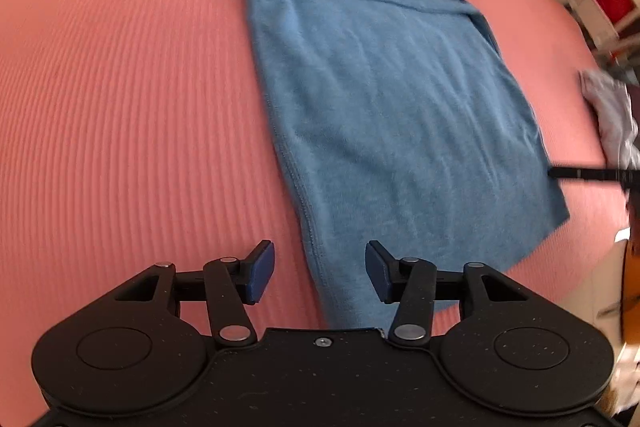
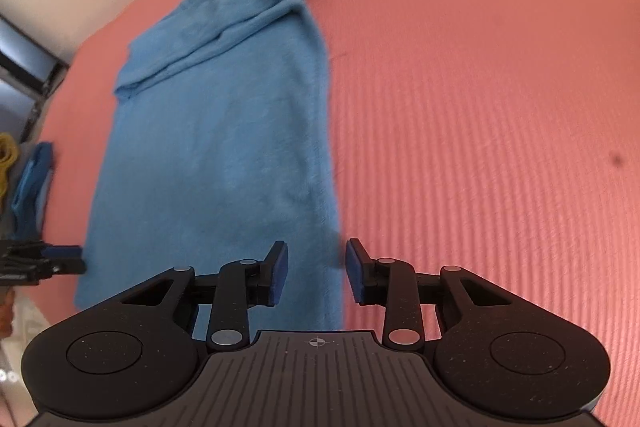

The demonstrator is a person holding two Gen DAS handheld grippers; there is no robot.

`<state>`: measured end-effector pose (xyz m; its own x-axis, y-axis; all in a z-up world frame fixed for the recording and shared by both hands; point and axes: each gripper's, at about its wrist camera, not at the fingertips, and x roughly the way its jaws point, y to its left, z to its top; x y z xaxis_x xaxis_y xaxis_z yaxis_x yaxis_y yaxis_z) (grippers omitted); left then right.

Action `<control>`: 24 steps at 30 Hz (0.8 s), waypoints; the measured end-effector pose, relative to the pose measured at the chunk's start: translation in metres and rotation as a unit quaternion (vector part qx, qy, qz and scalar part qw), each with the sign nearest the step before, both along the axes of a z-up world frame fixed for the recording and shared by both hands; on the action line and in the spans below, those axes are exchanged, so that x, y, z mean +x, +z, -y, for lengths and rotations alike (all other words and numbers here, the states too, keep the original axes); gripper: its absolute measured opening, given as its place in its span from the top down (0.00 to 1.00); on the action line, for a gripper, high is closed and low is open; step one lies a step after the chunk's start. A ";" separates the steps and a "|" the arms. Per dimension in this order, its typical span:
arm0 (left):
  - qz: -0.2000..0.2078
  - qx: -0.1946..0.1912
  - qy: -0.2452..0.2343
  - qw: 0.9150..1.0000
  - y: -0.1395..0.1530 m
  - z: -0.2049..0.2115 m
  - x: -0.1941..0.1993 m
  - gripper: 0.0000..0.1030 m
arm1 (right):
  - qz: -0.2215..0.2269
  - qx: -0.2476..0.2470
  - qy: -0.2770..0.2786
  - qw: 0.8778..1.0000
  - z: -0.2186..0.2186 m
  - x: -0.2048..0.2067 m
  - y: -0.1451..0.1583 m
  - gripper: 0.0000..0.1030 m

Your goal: Fold clothes

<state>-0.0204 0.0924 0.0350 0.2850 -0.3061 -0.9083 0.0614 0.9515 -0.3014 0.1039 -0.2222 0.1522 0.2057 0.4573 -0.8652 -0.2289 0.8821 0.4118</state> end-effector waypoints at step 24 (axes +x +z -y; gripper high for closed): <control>-0.060 -0.117 0.065 0.989 -0.011 -0.006 -0.006 0.60 | -0.093 0.118 -0.034 0.988 0.027 -0.012 -0.028 0.93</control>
<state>-0.0269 0.0985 0.0245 0.2306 -0.4799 -0.8465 -0.1072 0.8521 -0.5122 0.0916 -0.2495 0.1245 0.0901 0.6419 -0.7615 -0.0729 0.7668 0.6378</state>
